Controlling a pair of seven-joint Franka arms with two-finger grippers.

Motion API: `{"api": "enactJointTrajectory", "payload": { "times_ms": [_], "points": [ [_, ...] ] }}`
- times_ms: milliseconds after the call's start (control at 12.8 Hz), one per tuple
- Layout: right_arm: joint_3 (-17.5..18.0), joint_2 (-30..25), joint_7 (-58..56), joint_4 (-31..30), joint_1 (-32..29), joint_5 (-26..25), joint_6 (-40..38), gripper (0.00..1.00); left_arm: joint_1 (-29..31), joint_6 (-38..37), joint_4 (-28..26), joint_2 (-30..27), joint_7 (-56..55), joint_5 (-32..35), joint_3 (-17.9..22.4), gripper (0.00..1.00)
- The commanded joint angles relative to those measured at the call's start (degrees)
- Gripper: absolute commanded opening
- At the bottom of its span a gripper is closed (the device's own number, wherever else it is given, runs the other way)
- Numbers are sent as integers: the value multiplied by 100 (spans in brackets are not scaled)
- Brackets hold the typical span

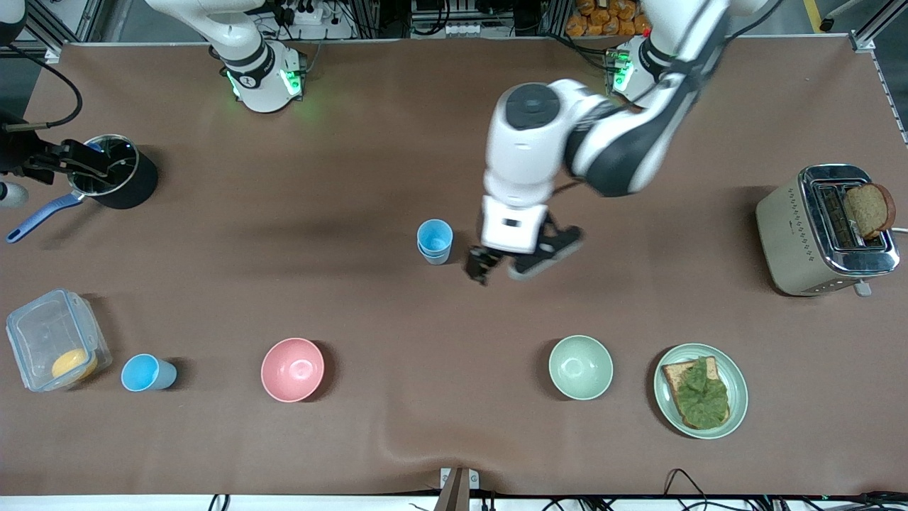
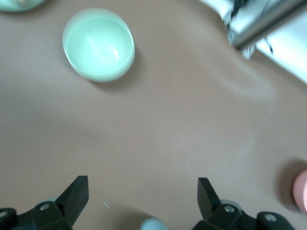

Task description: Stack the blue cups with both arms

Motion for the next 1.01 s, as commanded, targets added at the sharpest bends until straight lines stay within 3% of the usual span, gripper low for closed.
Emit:
{"api": "enactJointTrajectory", "payload": {
  "times_ms": [0, 779, 935],
  "points": [
    [13, 9, -38, 108, 35, -70, 3, 100, 529, -784, -166, -581, 1549, 96, -62, 100],
    [13, 61, -38, 205, 18, -62, 55, 100, 2410, -2307, -201, -1944, 5569, -1343, -115, 100],
    [13, 61, -38, 197, 18, -62, 47, 100, 2561, -2361, -332, -2129, 6151, -1512, -1, 100]
  ]
}}
